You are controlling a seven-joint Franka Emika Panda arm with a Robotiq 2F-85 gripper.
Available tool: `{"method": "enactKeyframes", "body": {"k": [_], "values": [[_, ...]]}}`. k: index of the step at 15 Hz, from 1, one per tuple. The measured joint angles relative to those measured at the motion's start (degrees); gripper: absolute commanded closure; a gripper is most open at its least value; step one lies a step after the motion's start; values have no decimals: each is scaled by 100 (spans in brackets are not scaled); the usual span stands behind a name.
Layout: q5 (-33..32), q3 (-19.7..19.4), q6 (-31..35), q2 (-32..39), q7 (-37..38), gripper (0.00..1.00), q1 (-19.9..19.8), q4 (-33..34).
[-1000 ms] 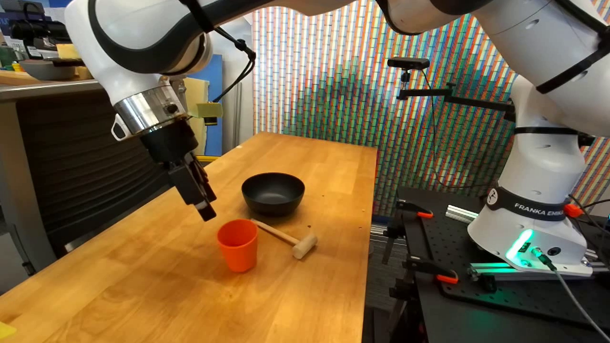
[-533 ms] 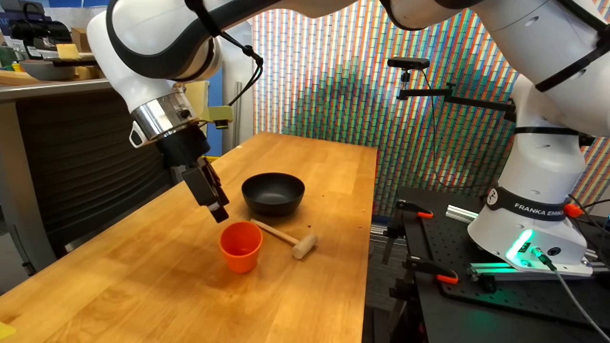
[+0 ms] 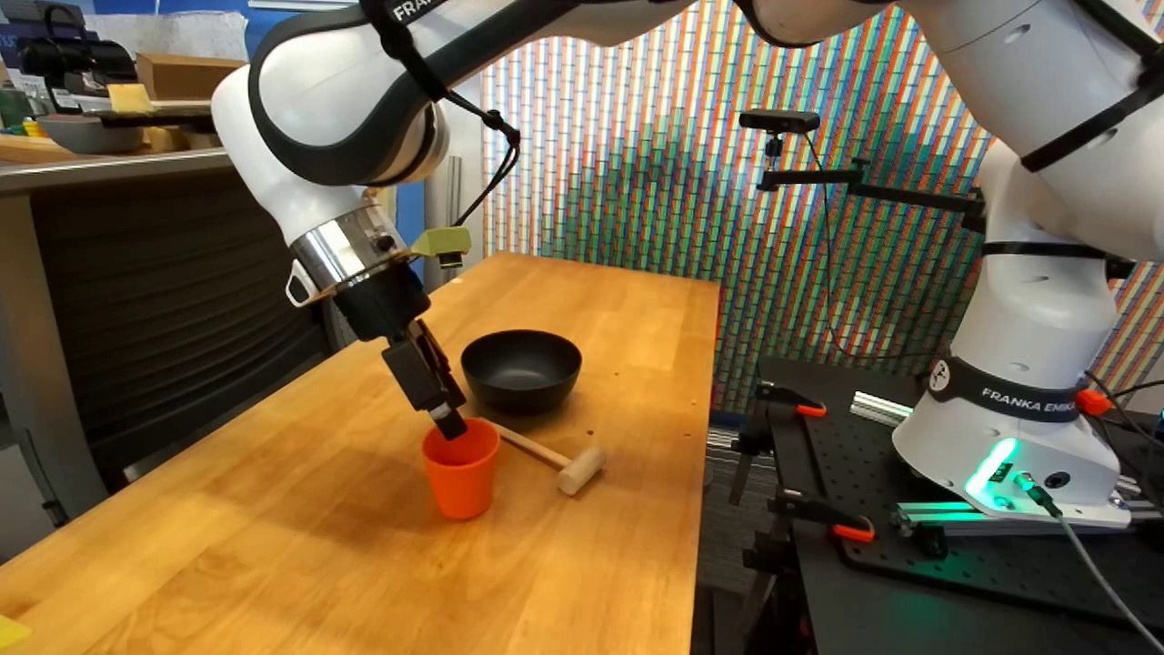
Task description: Put the orange cup inside the black bowl
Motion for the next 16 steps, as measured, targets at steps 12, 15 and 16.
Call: {"method": "enactKeyframes", "body": {"k": [12, 15, 16], "values": [[0, -12, 773, -122, 1, 88, -116, -1013], [0, -12, 817, -256, 1, 100, -160, -1153], [0, -14, 822, -325, 2, 100, -172, -1206]]}}
